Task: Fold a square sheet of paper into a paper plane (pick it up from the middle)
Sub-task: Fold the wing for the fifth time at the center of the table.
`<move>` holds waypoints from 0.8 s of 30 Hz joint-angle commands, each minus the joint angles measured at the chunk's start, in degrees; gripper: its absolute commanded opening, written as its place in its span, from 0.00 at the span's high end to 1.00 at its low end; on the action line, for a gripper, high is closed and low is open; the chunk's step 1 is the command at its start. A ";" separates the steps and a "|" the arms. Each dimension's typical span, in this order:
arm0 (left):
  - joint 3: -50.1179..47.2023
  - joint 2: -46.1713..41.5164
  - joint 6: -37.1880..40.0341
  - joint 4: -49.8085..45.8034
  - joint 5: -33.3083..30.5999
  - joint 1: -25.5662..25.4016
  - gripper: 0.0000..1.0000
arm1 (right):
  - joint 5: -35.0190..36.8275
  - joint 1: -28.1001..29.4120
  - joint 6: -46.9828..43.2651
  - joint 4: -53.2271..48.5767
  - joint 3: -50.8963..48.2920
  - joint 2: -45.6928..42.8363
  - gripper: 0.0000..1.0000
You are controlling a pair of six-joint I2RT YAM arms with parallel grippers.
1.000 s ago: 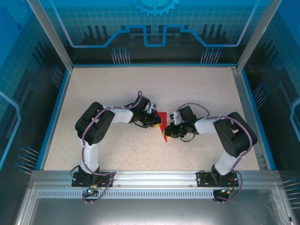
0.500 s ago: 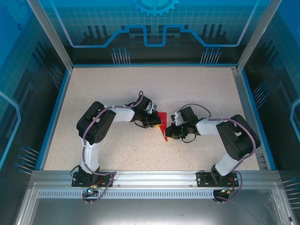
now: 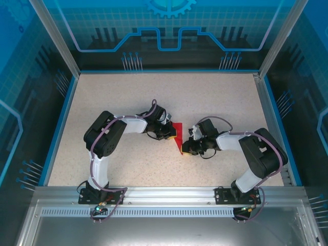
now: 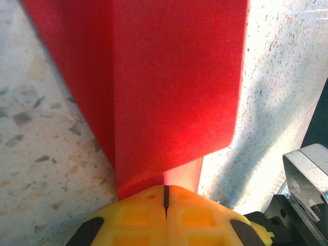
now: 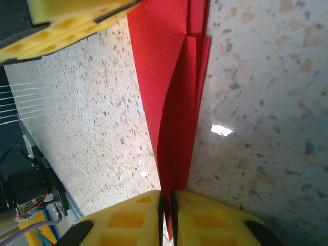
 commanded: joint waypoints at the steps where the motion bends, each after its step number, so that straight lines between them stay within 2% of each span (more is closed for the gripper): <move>1: -0.01 2.29 1.46 -4.69 -2.70 -0.53 0.95 | -0.82 -0.03 0.54 -1.62 -0.85 -2.28 0.83; 5: -0.01 2.29 1.43 -4.69 -2.67 -0.59 0.95 | 0.24 -0.04 0.03 -3.49 -0.08 -3.59 0.80; 15: 0.17 2.29 1.45 -5.05 -2.55 -0.67 0.95 | -0.37 0.87 -0.23 -2.44 0.85 -0.67 0.93; 24: 0.08 2.29 1.37 -5.14 -2.56 -0.59 0.95 | -0.37 1.64 -1.31 -2.68 1.68 3.39 0.93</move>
